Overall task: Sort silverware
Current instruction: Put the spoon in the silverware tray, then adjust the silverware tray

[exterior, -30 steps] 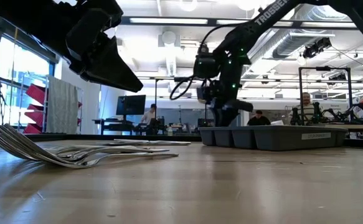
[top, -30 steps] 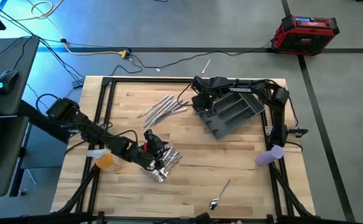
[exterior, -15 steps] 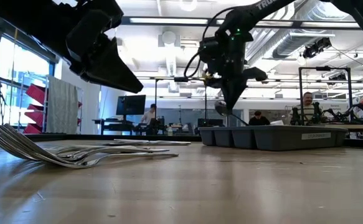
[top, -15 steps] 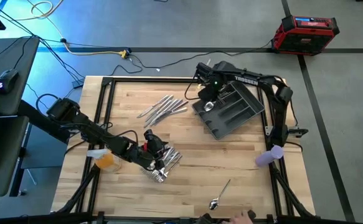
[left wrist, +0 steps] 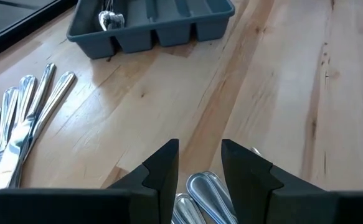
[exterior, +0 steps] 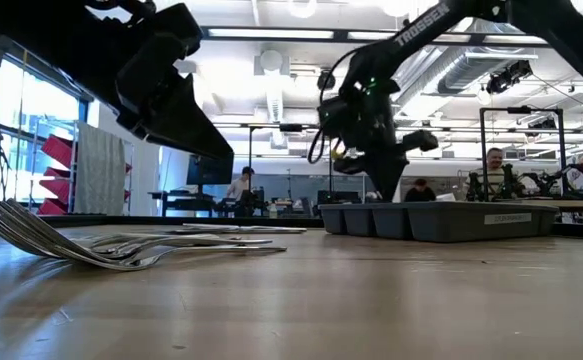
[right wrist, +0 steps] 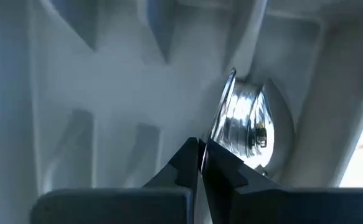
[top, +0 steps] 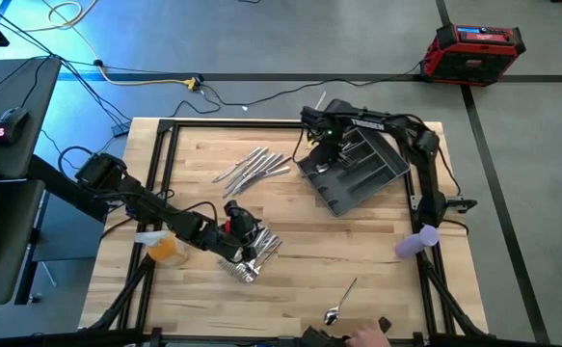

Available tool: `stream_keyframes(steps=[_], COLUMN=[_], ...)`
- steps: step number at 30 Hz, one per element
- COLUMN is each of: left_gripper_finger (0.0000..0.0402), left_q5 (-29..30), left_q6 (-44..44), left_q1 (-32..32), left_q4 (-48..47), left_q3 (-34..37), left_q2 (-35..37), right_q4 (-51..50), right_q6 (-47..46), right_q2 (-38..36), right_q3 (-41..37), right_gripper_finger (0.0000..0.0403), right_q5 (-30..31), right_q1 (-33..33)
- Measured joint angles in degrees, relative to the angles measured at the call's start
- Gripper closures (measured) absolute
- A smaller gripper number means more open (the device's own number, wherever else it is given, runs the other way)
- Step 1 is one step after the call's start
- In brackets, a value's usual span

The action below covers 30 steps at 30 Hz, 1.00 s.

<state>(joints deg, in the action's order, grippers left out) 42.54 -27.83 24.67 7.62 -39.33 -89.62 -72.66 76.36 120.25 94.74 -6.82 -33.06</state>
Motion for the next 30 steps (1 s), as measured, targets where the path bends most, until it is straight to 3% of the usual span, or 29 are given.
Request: stream_keyframes(steps=[3,9,16,22,26,30], left_gripper_finger=[0.0298,0.0298,0.0298,0.0298,0.0298,0.0298], left_q5=[0.0,0.0,-0.3,-1.6,-1.7,-2.0], left_q6=[0.0,0.4,0.4,0.4,-0.1,-0.4], left_q1=[0.0,0.0,0.1,0.1,0.3,0.7], left_q4=[0.0,-0.1,0.0,-0.1,-0.1,-0.1], left_q3=[0.0,0.0,0.0,0.0,0.0,0.0], left_q2=[0.0,0.0,0.0,0.0,0.0,0.0], right_q4=[2.0,6.4,8.8,11.2,7.0,2.9], right_q6=[-0.9,-4.8,-11.5,-24.2,-24.7,-23.8], right_q2=[0.7,0.6,0.4,0.4,0.3,0.2], right_q3=[0.0,1.0,4.9,9.3,9.5,8.1], right_gripper_finger=[0.0403,0.0382,0.0283,0.0217,0.0215,0.024], right_q5=[4.3,6.9,7.9,7.9,5.5,2.7], right_q1=[0.2,0.2,0.2,0.2,0.5,2.0])
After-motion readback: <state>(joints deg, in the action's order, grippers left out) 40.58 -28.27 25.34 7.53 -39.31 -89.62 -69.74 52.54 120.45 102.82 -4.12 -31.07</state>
